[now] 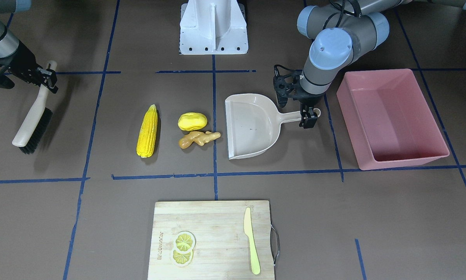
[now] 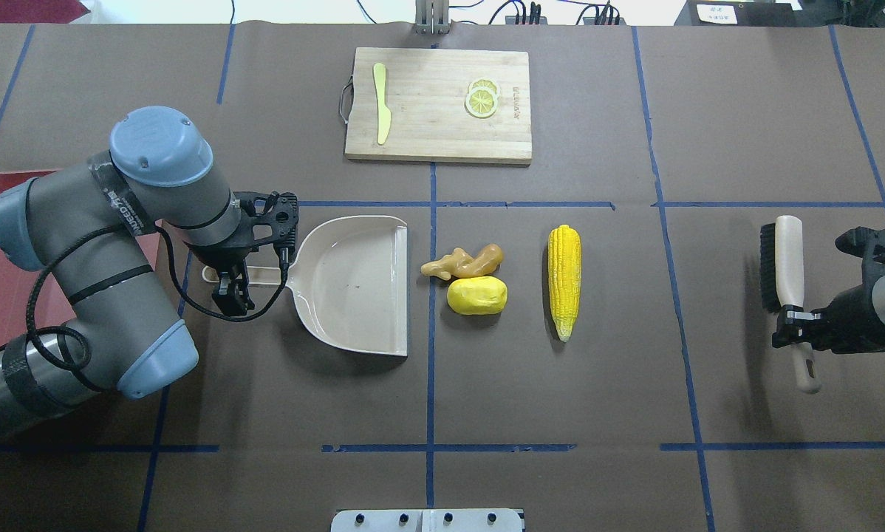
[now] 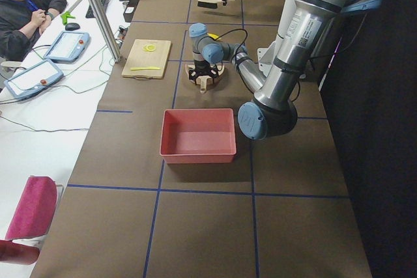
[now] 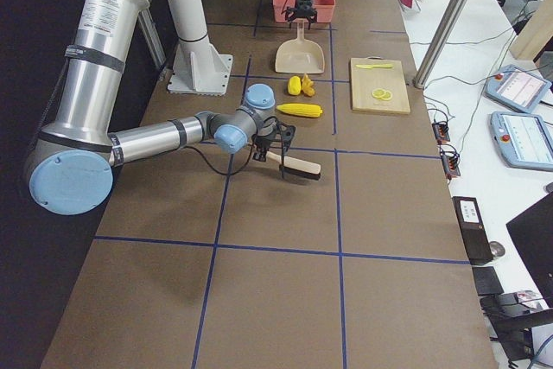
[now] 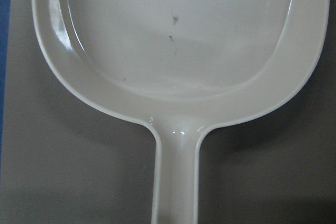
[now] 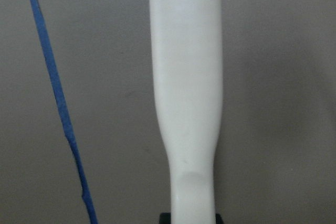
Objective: Sweep and dump trash into bin
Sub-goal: 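Slide the dustpan toward the produce with the left gripper while the right lifts the brush, then sweep the corn, lemon and ginger into the dustpan with the right gripper's brush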
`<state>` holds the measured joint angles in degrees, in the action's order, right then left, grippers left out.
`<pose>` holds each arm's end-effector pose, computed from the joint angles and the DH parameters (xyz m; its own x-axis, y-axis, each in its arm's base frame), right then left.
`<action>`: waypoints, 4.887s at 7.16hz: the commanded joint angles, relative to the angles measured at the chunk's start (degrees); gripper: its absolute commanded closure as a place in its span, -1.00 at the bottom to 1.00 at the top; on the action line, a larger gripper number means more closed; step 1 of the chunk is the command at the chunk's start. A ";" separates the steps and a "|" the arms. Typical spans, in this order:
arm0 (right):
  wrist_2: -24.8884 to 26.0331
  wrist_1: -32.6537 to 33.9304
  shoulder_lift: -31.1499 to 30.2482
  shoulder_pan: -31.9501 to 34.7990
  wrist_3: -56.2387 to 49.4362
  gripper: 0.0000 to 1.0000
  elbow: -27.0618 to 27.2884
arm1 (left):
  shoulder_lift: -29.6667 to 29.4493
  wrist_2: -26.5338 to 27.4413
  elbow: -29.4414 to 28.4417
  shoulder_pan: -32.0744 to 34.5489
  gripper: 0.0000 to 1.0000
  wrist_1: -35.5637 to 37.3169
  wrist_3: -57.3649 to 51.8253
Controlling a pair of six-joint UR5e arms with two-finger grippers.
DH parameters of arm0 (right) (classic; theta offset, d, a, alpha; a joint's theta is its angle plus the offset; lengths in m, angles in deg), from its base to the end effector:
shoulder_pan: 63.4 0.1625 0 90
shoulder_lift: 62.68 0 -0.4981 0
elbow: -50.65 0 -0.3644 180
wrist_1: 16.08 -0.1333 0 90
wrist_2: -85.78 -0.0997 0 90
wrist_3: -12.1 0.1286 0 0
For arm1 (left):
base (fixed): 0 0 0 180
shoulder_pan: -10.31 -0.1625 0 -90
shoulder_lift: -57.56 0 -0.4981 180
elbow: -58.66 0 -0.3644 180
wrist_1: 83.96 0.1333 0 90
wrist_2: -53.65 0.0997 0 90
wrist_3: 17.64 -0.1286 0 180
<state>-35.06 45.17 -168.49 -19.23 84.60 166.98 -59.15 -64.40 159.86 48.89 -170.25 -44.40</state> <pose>-0.2182 -0.3059 0.5976 0.6395 0.2613 0.7230 -0.1816 0.9652 -0.1882 0.4687 -0.4670 0.4214 0.0158 0.9954 -0.0942 -0.7321 0.0757 0.6770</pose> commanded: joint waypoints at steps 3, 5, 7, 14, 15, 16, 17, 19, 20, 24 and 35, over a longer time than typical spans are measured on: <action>-0.01 0.71 1.21 0.04 0.01 1.00 0.13 | -1.14 1.60 -4.17 -0.26 -1.00 -5.73 0.48; -0.01 0.71 1.30 -0.05 0.01 1.00 0.13 | -1.06 1.68 -3.56 -0.26 -0.53 -5.64 0.57; -0.01 0.80 2.09 -0.05 0.01 1.00 0.13 | -0.44 4.47 -3.29 0.26 0.86 -4.85 0.66; 0.08 19.76 16.40 -5.66 0.10 1.00 2.77 | -3.25 9.83 -0.22 0.00 1.00 4.02 0.57; 0.17 21.44 17.64 -6.20 0.10 1.00 2.85 | -3.34 9.86 -0.13 -0.26 1.00 4.11 0.66; 0.17 24.33 19.04 -6.73 0.10 1.00 2.85 | -3.60 9.86 -0.13 -0.87 1.00 4.20 0.75; 0.52 27.84 20.80 -7.86 0.10 1.00 2.77 | -4.04 9.86 -0.22 -2.27 1.00 4.20 1.36; 1.22 30.95 22.83 -9.98 -0.34 1.00 2.50 | -4.57 9.94 -0.22 -2.72 1.00 4.20 3.12; 2.35 32.78 25.36 -10.85 -0.43 1.00 1.46 | -4.66 9.94 -0.13 -2.90 1.00 4.20 3.21; 7.63 39.55 37.41 -15.16 -2.27 1.00 -6.19 | -4.83 9.94 -0.31 -3.42 1.00 4.20 3.21; 7.55 36.67 58.08 -19.91 -1.57 1.00 -20.96 | -5.36 10.99 -0.74 -4.57 0.97 4.20 3.30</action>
<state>-27.47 82.91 -111.59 -38.50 82.72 146.93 -64.42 -54.01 159.16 44.59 -166.05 -41.17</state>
